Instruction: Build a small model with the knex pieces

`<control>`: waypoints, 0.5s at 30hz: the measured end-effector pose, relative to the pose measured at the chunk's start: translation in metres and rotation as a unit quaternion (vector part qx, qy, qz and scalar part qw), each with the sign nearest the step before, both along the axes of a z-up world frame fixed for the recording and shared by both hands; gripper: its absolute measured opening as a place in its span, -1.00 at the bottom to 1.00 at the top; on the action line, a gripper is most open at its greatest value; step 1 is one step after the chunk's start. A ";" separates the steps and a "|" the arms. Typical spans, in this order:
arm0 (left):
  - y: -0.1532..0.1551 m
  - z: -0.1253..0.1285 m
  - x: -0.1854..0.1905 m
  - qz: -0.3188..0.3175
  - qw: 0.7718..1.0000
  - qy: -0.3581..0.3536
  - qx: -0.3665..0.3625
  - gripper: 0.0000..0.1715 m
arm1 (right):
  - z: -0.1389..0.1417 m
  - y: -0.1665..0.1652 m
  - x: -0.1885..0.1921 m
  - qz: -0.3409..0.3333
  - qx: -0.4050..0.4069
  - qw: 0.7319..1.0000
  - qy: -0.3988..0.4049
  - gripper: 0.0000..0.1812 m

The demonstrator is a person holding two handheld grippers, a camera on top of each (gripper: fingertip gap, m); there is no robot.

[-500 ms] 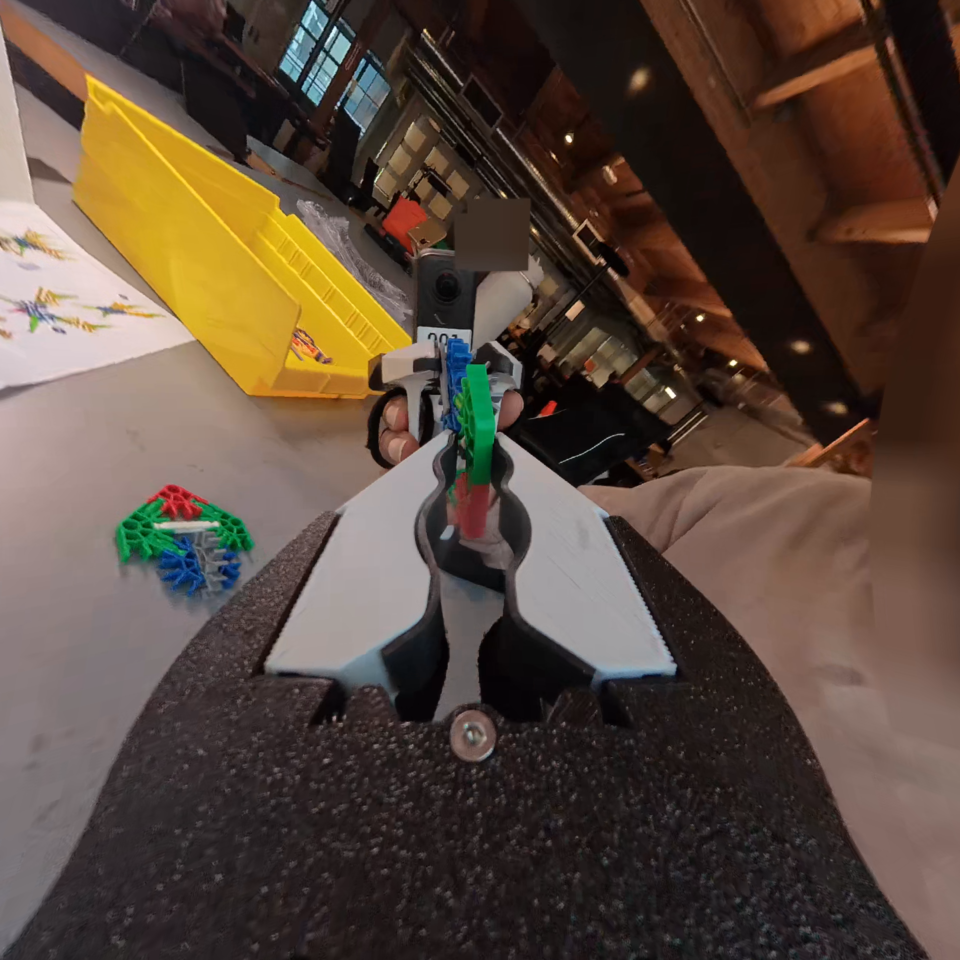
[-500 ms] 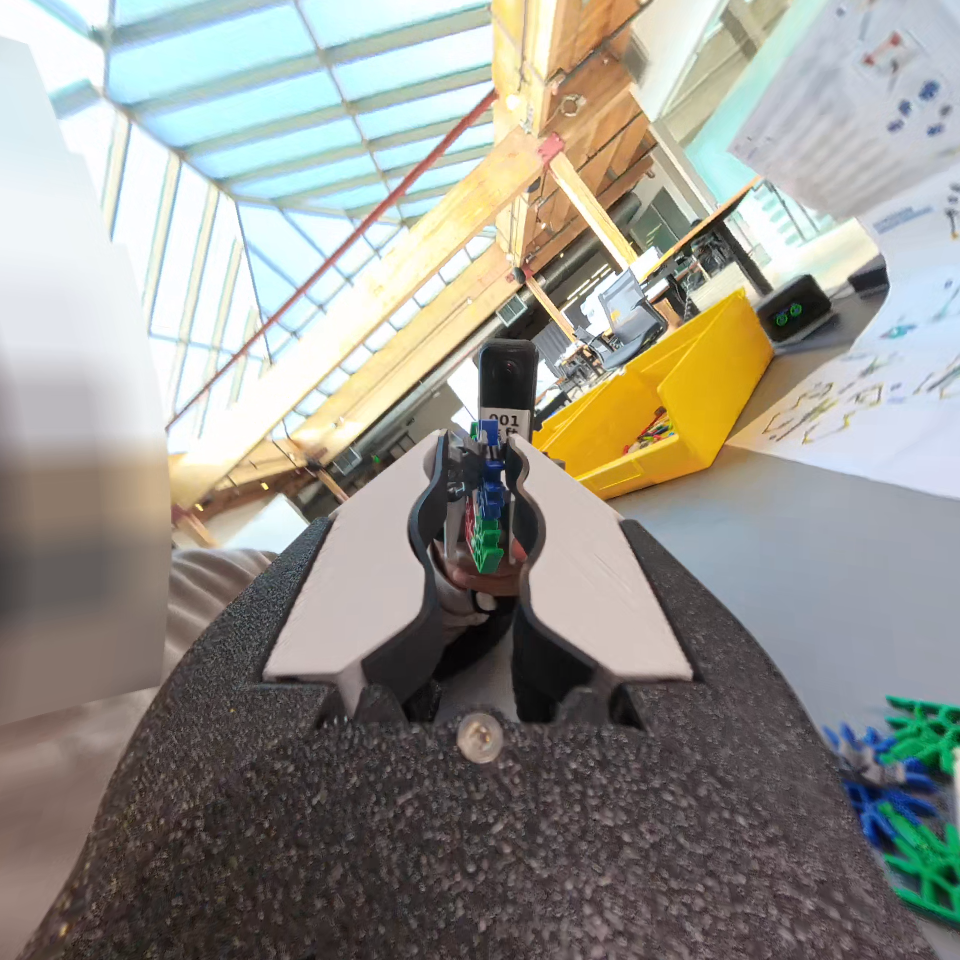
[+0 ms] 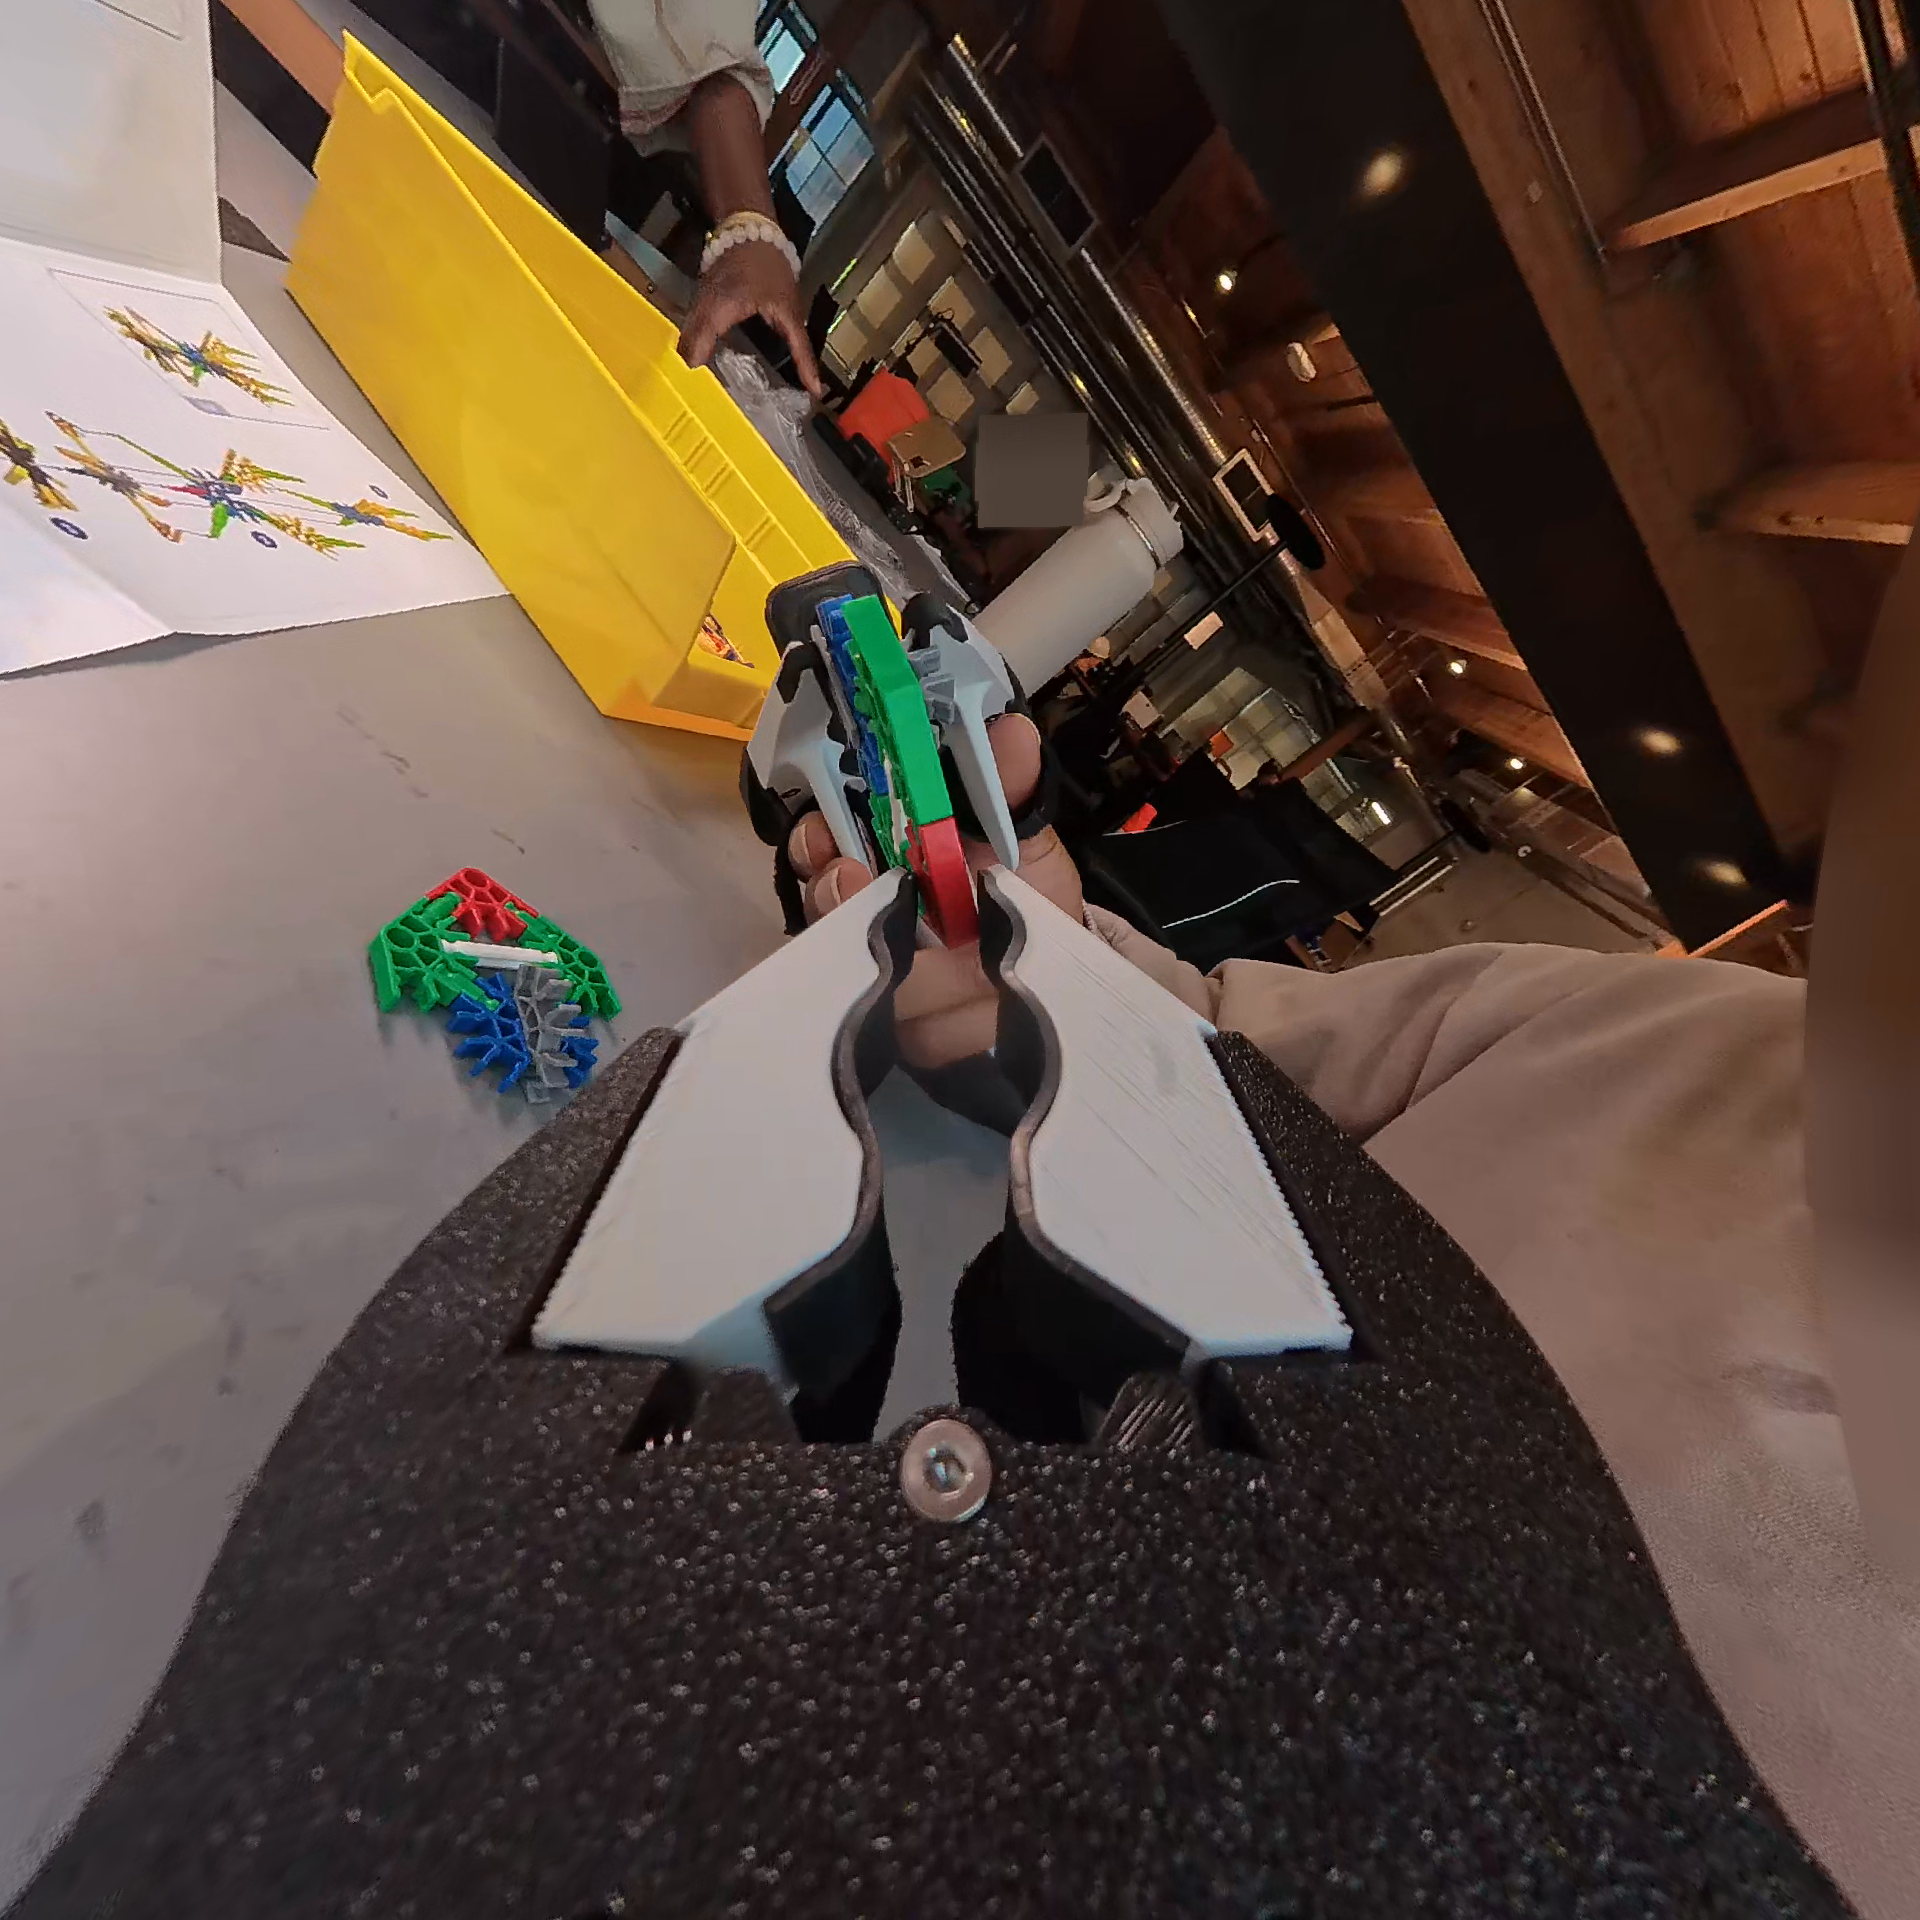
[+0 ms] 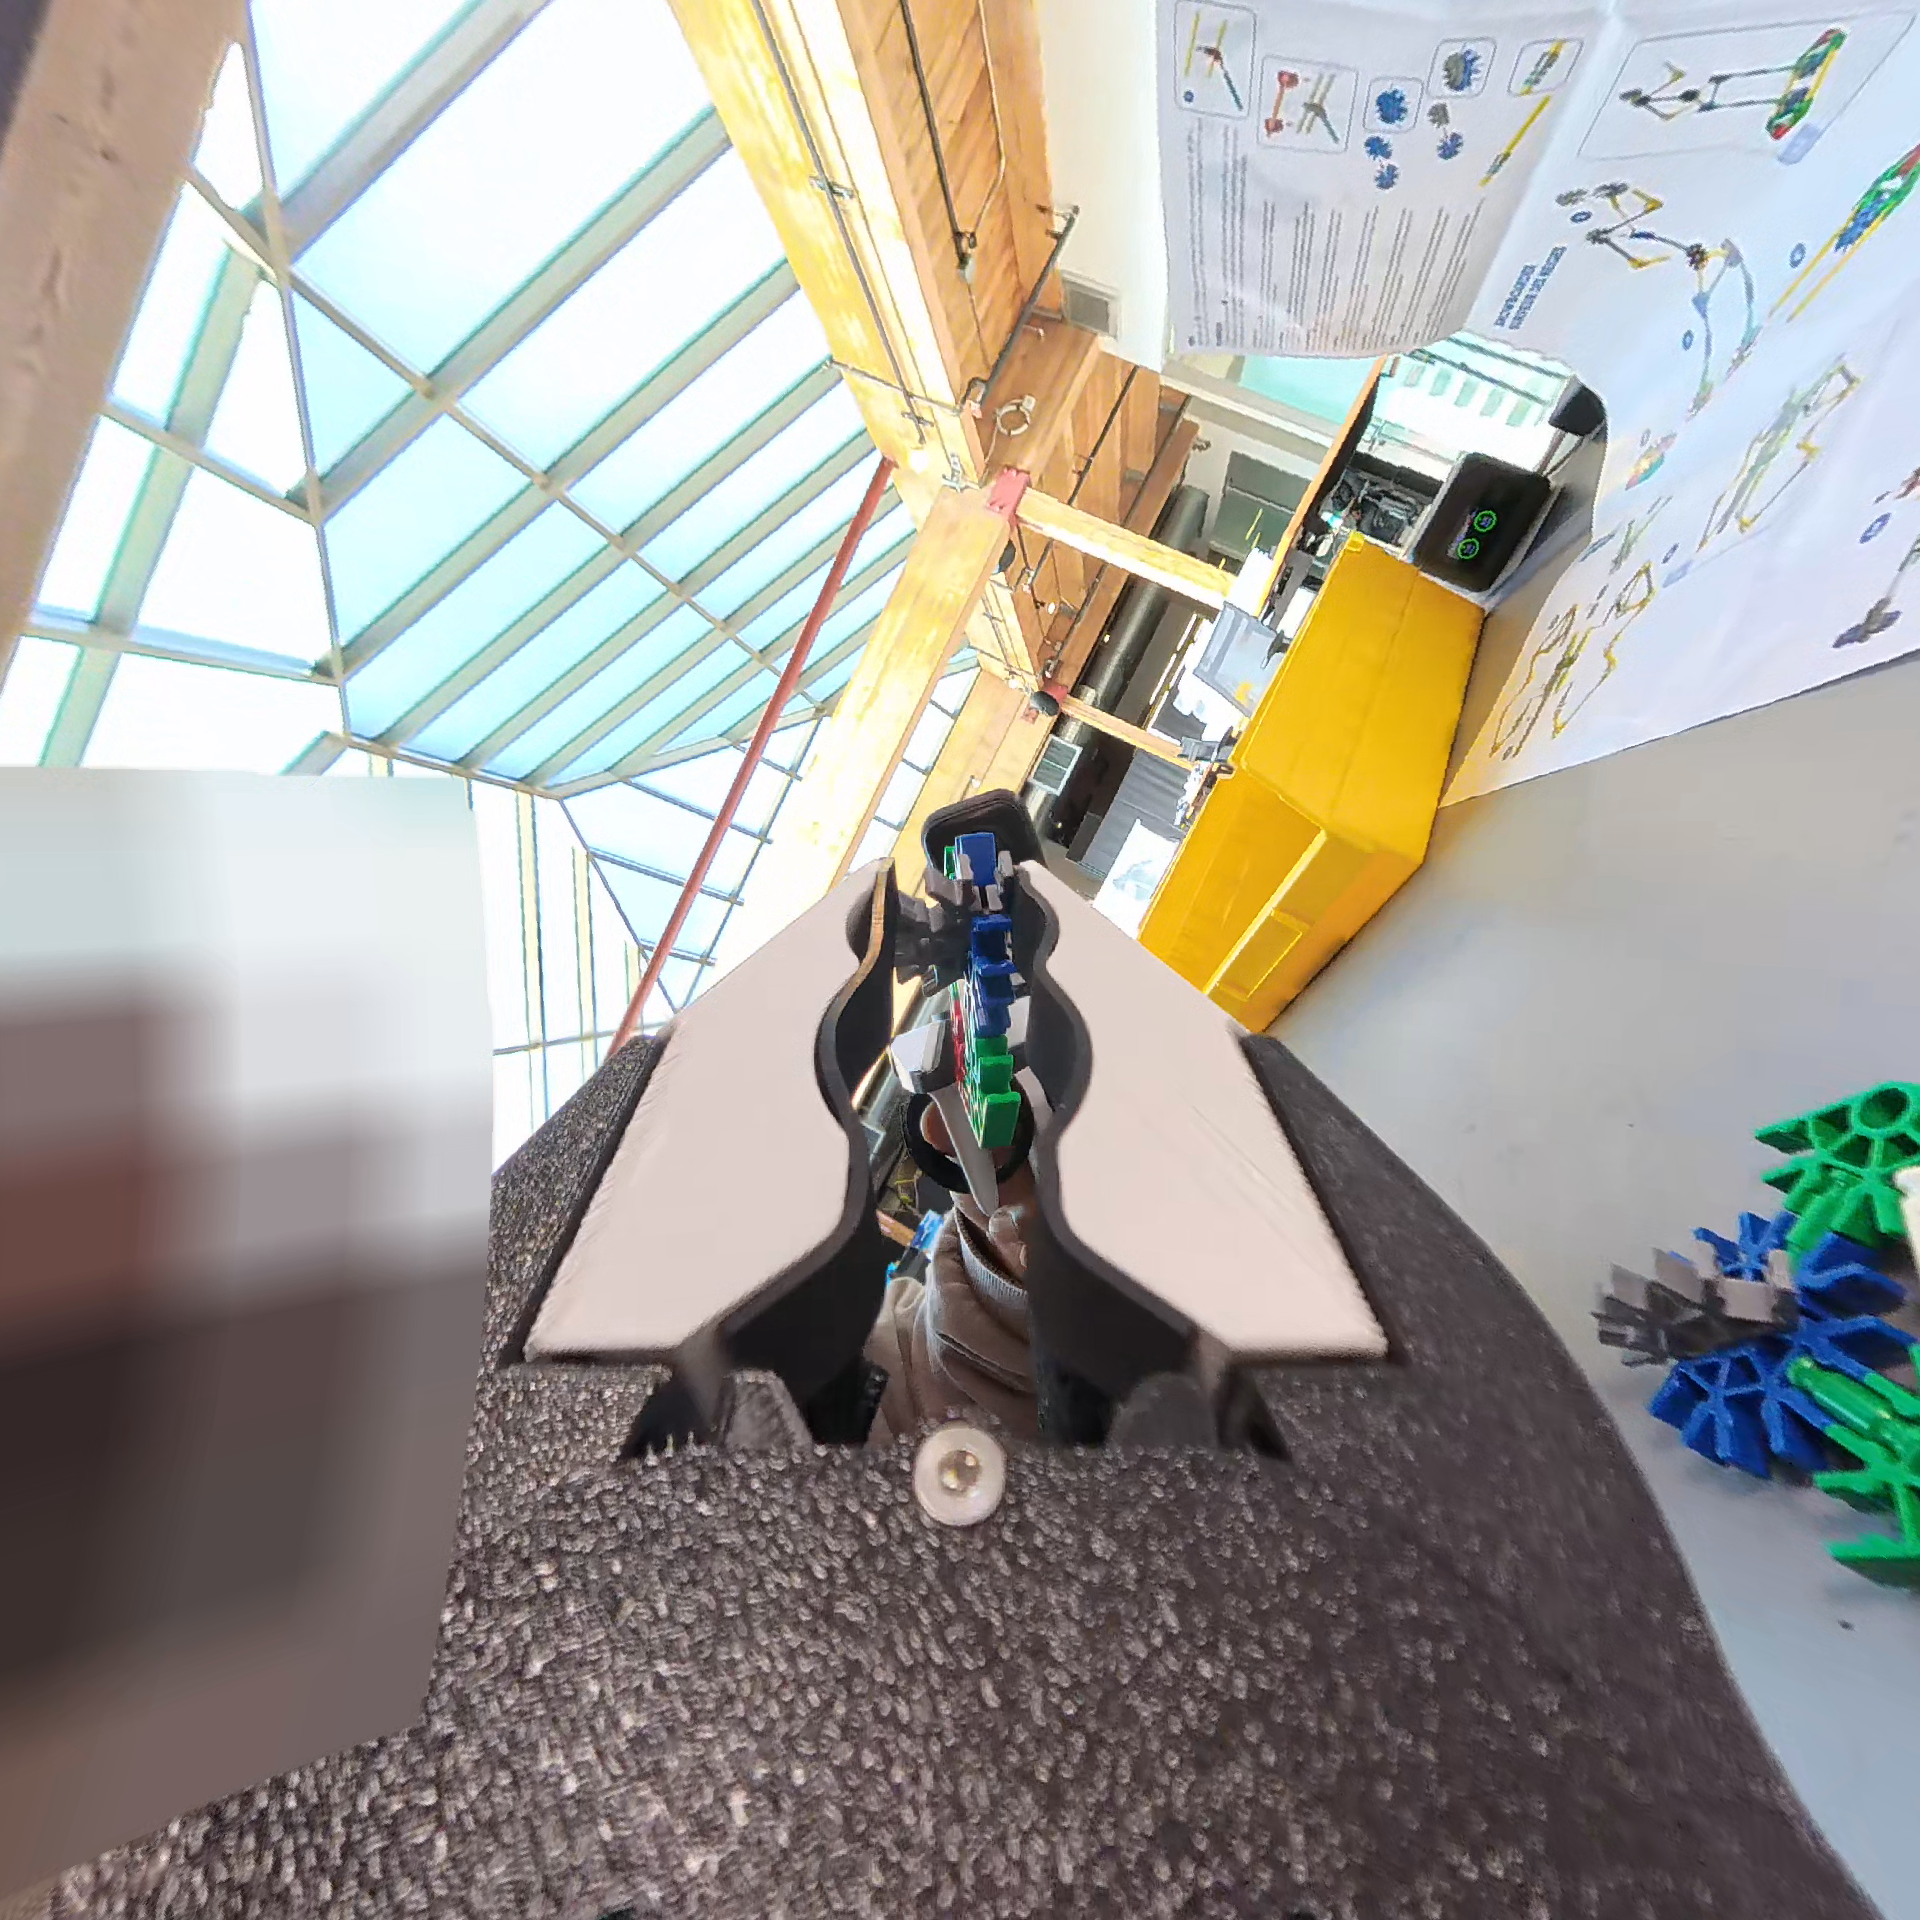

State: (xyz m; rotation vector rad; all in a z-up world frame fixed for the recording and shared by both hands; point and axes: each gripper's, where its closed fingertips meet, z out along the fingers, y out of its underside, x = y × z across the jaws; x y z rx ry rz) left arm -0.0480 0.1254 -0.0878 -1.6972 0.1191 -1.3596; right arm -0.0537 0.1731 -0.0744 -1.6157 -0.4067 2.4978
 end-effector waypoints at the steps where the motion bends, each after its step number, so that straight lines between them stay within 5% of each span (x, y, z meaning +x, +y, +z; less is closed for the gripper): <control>1: -0.001 0.001 0.000 0.001 1.000 0.012 0.010 -0.90 | 0.002 -0.002 0.000 0.000 0.015 1.000 0.005 -0.78; 6: -0.006 0.000 -0.009 0.011 0.998 0.039 0.043 -0.96 | 0.009 -0.018 -0.001 -0.009 0.135 0.991 0.005 -0.78; 15: -0.016 0.003 -0.004 0.002 0.993 0.078 0.085 -0.96 | 0.014 -0.031 0.003 -0.004 0.196 0.980 0.028 -0.78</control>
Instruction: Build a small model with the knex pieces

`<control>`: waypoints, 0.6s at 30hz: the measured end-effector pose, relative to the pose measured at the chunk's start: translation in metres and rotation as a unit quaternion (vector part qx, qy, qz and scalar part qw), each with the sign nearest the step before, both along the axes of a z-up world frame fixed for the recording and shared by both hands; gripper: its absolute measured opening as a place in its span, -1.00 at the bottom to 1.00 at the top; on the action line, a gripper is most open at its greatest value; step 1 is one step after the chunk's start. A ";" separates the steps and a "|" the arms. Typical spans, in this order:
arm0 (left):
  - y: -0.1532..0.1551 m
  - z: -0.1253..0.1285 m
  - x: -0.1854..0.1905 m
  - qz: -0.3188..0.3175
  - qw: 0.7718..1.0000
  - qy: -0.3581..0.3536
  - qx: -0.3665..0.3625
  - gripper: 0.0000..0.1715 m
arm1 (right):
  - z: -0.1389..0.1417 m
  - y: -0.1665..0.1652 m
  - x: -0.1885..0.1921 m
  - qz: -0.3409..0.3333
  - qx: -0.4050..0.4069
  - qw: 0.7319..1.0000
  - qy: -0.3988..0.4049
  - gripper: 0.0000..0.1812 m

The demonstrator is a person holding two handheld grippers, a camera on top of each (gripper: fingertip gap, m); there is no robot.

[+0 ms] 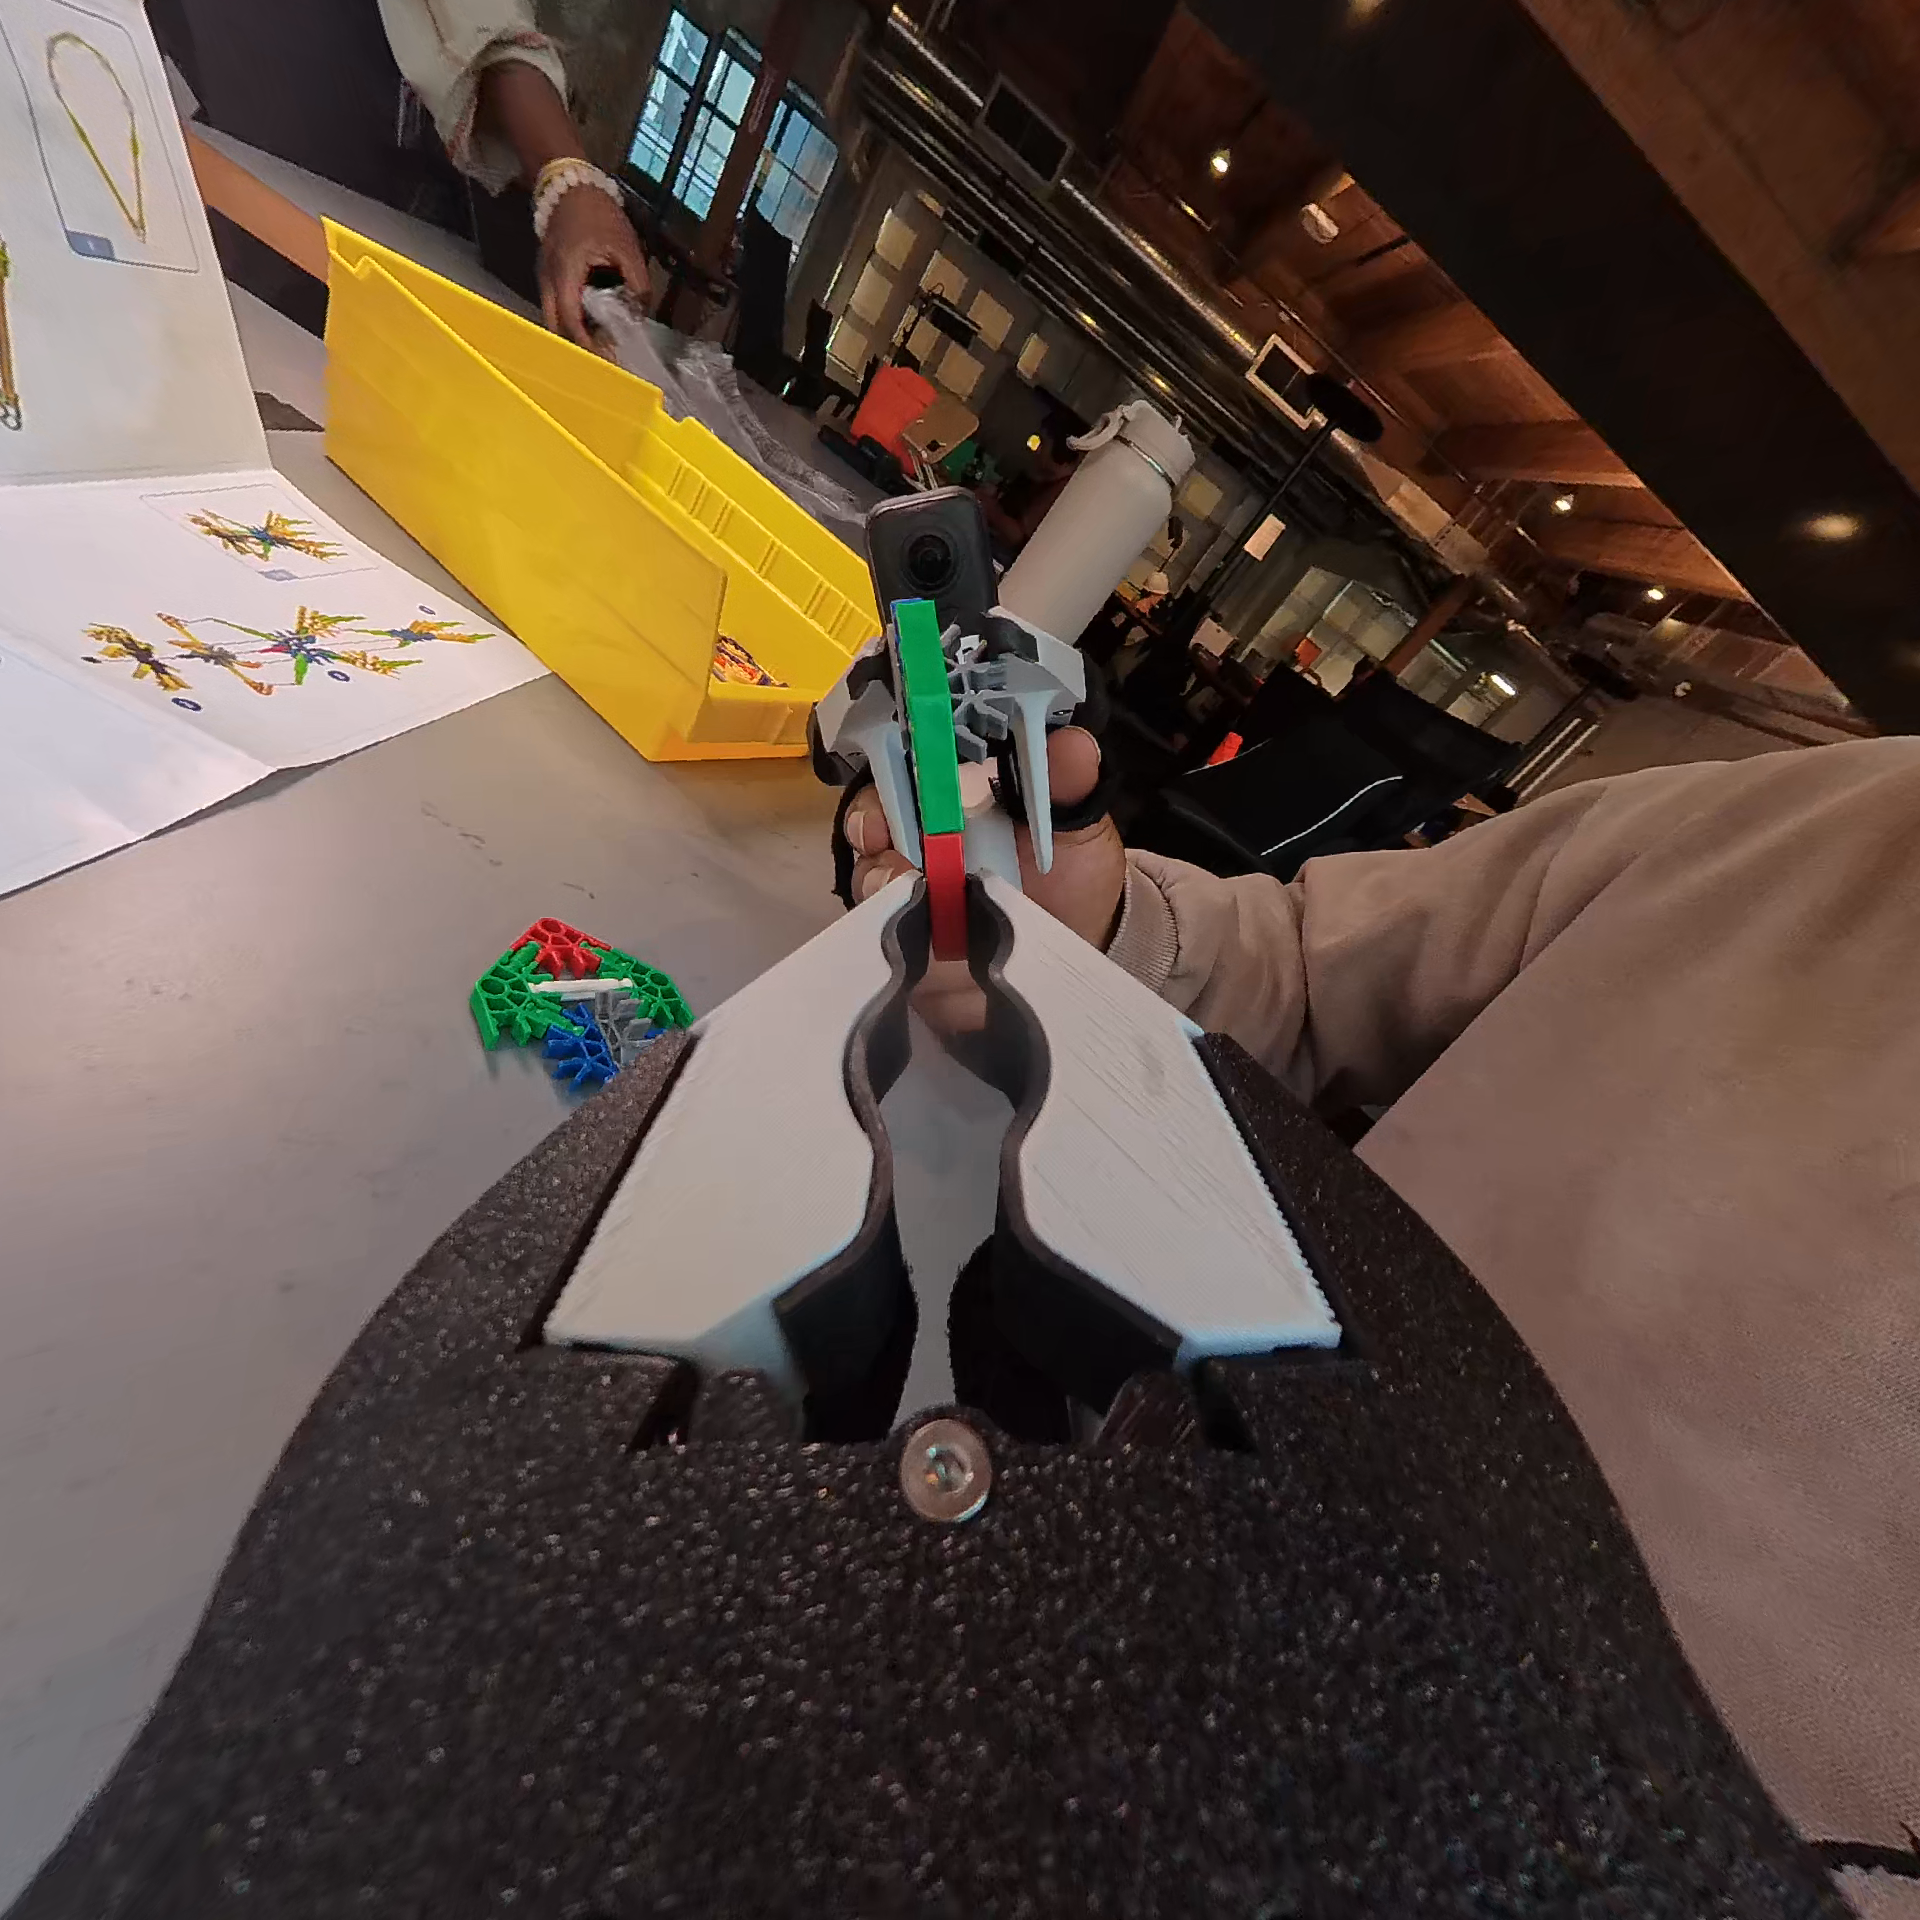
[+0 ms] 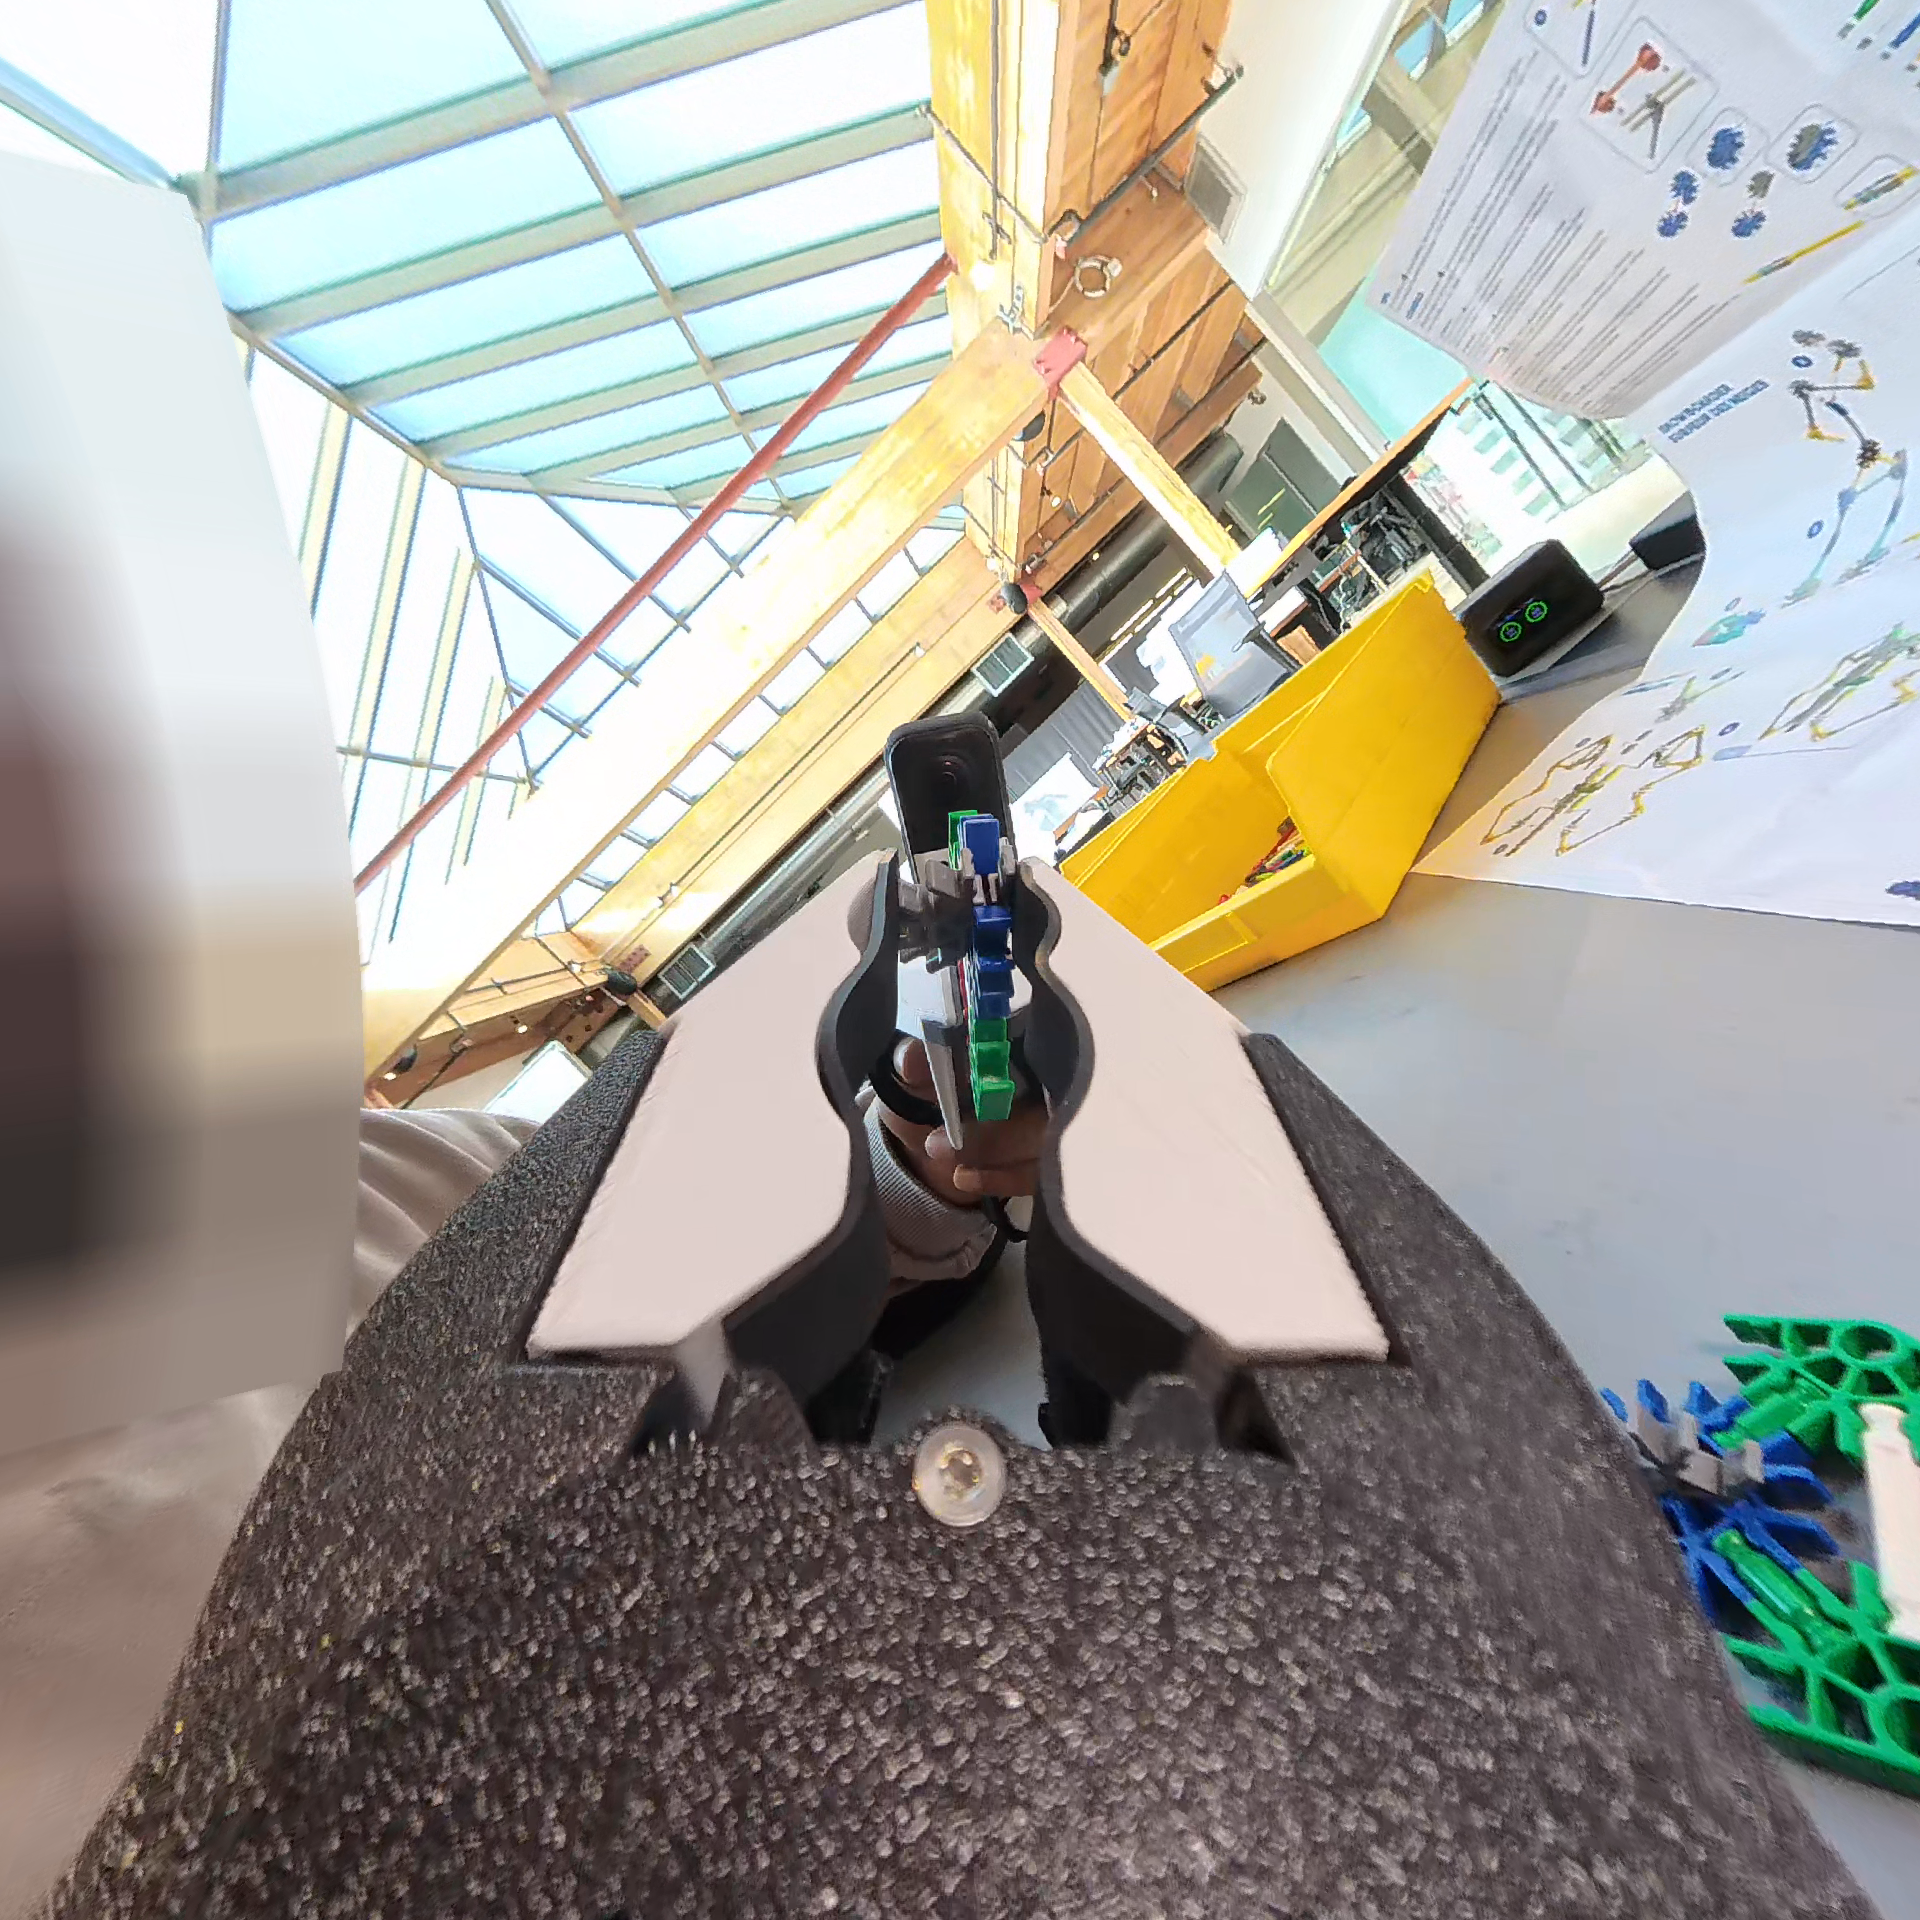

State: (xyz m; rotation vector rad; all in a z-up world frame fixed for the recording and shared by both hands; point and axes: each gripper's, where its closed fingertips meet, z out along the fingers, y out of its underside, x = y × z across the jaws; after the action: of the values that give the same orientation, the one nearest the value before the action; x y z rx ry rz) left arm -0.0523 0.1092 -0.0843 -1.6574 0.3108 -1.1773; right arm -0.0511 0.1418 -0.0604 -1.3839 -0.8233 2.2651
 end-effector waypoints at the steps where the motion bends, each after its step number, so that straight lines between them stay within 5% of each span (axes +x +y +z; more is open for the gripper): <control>1: -0.001 0.000 0.002 -0.001 1.000 0.005 0.003 -0.96 | 0.001 -0.001 0.001 0.002 0.005 1.000 0.003 -0.79; 8: -0.007 -0.006 0.020 -0.024 0.999 0.045 0.018 -0.97 | 0.011 -0.019 0.004 0.009 0.094 0.995 0.010 -0.79; 12: -0.006 -0.001 0.016 0.004 0.985 0.141 0.103 -0.95 | 0.018 -0.030 0.010 -0.009 0.208 0.978 0.029 -0.78; 15: -0.007 0.003 0.010 0.046 0.956 0.224 0.183 -0.94 | 0.015 -0.040 0.015 -0.028 0.331 0.942 0.042 -0.76; 18: -0.010 0.006 0.005 0.091 0.899 0.326 0.278 -0.94 | 0.011 -0.046 0.018 -0.063 0.444 0.892 0.046 -0.74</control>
State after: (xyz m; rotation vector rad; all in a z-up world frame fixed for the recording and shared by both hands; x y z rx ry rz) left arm -0.0469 0.0994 -0.0785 -1.4679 0.8114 -0.2993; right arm -0.0331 0.0963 -0.0491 -0.8404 -1.4329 1.4816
